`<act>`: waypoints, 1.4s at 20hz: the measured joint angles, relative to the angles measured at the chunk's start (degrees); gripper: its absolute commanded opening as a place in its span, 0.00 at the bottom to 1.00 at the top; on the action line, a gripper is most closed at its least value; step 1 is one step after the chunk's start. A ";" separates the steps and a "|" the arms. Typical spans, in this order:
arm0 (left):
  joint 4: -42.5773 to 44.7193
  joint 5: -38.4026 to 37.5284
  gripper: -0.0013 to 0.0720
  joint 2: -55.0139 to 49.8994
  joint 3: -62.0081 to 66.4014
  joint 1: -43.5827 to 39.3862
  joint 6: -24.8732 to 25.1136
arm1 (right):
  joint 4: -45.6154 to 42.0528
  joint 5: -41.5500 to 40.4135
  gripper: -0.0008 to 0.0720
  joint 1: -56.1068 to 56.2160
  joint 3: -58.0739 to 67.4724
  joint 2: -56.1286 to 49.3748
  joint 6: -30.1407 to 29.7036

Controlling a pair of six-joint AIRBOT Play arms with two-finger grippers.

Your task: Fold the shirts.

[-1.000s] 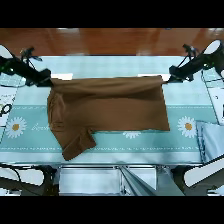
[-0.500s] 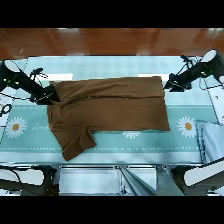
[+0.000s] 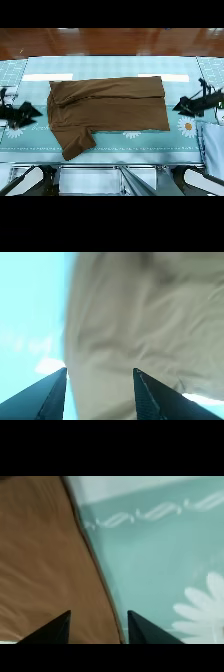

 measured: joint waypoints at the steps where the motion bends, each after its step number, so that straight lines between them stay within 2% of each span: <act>1: -2.38 0.50 0.70 2.36 -4.63 3.19 0.09 | 2.56 -1.14 0.58 -0.37 -4.20 3.10 -1.36; 6: -4.17 1.29 0.70 5.51 -17.86 8.15 0.39 | 11.21 -3.65 0.58 -1.14 -15.63 14.27 -6.45; 13: -9.49 5.35 0.70 2.54 -21.53 -0.61 1.79 | 15.76 -4.50 0.58 -1.33 -18.40 18.10 -8.02; 14: -10.38 6.51 0.64 1.88 -21.59 -2.38 1.86 | 16.17 -4.50 0.58 -1.33 -18.47 18.21 -8.07; 15: -11.04 7.91 0.15 1.20 -21.64 -4.07 1.86 | 16.39 -4.50 0.58 -1.40 -18.51 18.32 -8.15; 16: -11.02 10.12 0.05 0.63 -21.51 -5.31 2.10 | 16.70 -4.48 0.58 -1.73 -18.58 18.38 -8.22; 20: -11.32 12.17 0.05 -0.26 -19.08 -7.65 4.24 | 13.92 -3.58 0.58 -6.40 -18.73 18.51 -8.35; 23: -12.13 10.01 0.05 -0.39 -17.18 -8.24 5.92 | 7.19 -2.99 0.58 -9.40 -19.87 18.49 -4.63; 28: -12.66 8.94 0.05 -0.44 -16.15 -8.52 6.99 | 8.20 -2.73 0.58 -10.78 -21.31 14.43 -4.85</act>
